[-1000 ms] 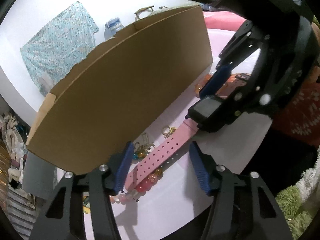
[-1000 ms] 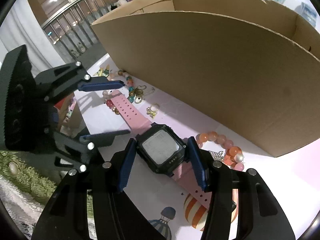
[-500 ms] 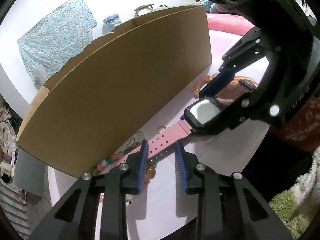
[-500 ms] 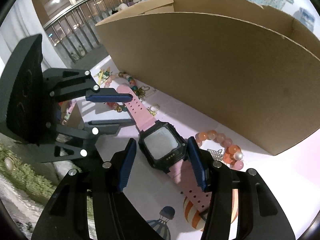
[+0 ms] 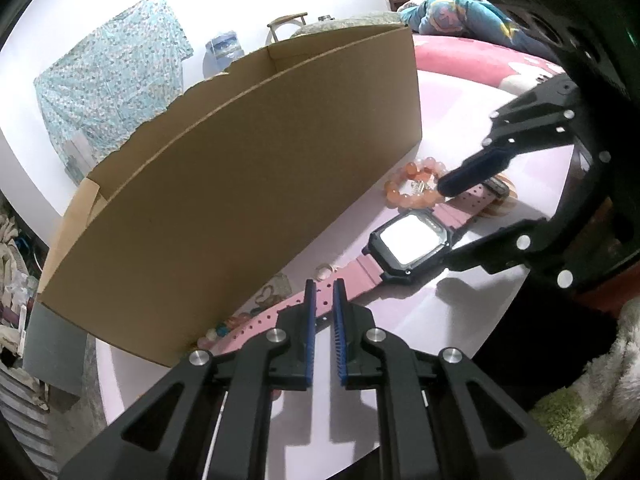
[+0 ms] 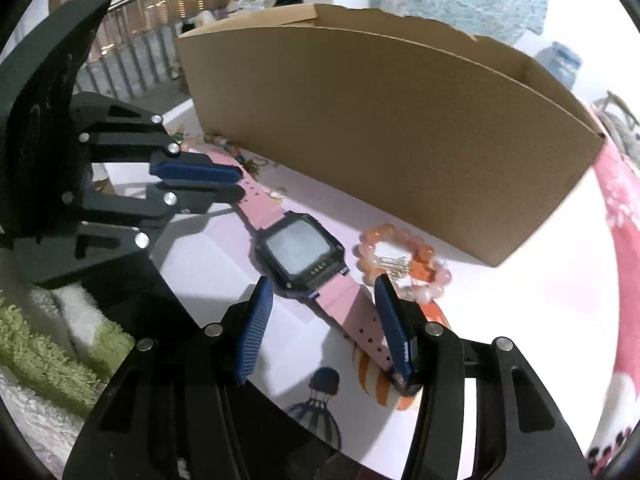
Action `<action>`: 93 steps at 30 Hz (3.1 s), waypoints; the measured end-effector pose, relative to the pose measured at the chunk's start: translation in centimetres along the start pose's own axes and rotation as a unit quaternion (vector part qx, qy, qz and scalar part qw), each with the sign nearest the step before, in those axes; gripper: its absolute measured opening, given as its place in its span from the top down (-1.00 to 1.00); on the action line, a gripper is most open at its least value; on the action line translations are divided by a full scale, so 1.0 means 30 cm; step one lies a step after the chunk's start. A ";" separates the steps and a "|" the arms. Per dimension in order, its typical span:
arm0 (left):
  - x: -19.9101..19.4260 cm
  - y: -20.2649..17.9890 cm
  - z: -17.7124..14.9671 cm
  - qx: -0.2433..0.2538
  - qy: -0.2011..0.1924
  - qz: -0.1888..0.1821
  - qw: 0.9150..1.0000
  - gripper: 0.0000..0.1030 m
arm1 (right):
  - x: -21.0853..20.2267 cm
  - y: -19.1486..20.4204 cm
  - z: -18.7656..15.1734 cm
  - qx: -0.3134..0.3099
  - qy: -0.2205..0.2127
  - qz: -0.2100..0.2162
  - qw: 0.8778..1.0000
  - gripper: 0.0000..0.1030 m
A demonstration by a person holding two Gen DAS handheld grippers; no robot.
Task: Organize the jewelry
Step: 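Grasp the black watch face with the right tool while the left tool grasps the pink strap, then lift the watch with both tools into the cardboard box and open both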
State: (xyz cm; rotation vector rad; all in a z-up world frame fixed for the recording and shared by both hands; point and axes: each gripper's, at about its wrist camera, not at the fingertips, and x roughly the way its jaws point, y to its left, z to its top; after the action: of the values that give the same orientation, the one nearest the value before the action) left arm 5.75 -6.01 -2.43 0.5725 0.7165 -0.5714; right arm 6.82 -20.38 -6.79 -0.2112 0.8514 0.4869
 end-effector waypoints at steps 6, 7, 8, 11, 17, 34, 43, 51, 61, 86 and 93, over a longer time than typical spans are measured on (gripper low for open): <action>-0.022 -0.002 -0.027 -0.012 -0.002 -0.003 1.000 0.83 | 0.006 0.016 0.030 -0.026 -0.004 0.001 1.000 0.00; -0.024 -0.003 -0.026 -0.015 -0.002 -0.003 1.000 0.83 | 0.016 0.024 0.037 -0.036 0.000 0.005 0.999 -0.03; -0.027 0.003 -0.026 -0.020 -0.003 -0.003 1.000 0.83 | 0.031 0.034 0.043 -0.051 0.008 0.008 0.999 -0.03; -0.038 0.018 -0.031 -0.034 -0.005 -0.010 0.999 0.83 | 0.059 0.043 0.059 -0.067 0.024 0.016 0.997 -0.03; -0.048 0.022 -0.034 -0.031 -0.009 -0.018 0.999 0.43 | 0.062 -0.025 0.084 -0.025 0.062 0.072 0.995 0.06; 0.018 -0.048 -0.004 0.042 -0.008 -0.013 0.999 0.41 | 0.040 -0.217 0.083 0.105 0.097 0.275 0.951 0.07; 0.025 -0.020 0.016 0.000 0.010 -0.051 0.999 0.72 | -0.045 -0.143 0.043 0.097 0.049 0.165 0.980 -0.04; 0.036 0.032 0.027 -0.047 0.026 -0.085 0.995 0.74 | -0.101 -0.013 -0.013 0.041 0.024 0.027 0.999 0.02; 0.046 0.055 0.032 -0.059 0.032 -0.091 0.994 0.75 | -0.068 0.112 -0.029 -0.012 0.023 -0.071 0.997 0.42; -0.113 -0.023 0.062 -0.006 -0.041 -0.037 0.998 0.95 | -0.189 0.241 -0.090 0.012 -0.057 -0.196 0.979 0.97; -0.305 0.014 0.145 0.005 -0.115 -0.013 0.993 0.95 | -0.364 0.315 -0.041 -0.019 -0.115 -0.246 0.962 0.97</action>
State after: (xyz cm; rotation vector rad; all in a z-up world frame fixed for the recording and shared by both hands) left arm 2.26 -5.98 7.11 0.4971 0.5036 -0.6548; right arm -4.75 -16.19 0.87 -0.3821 0.5351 0.0572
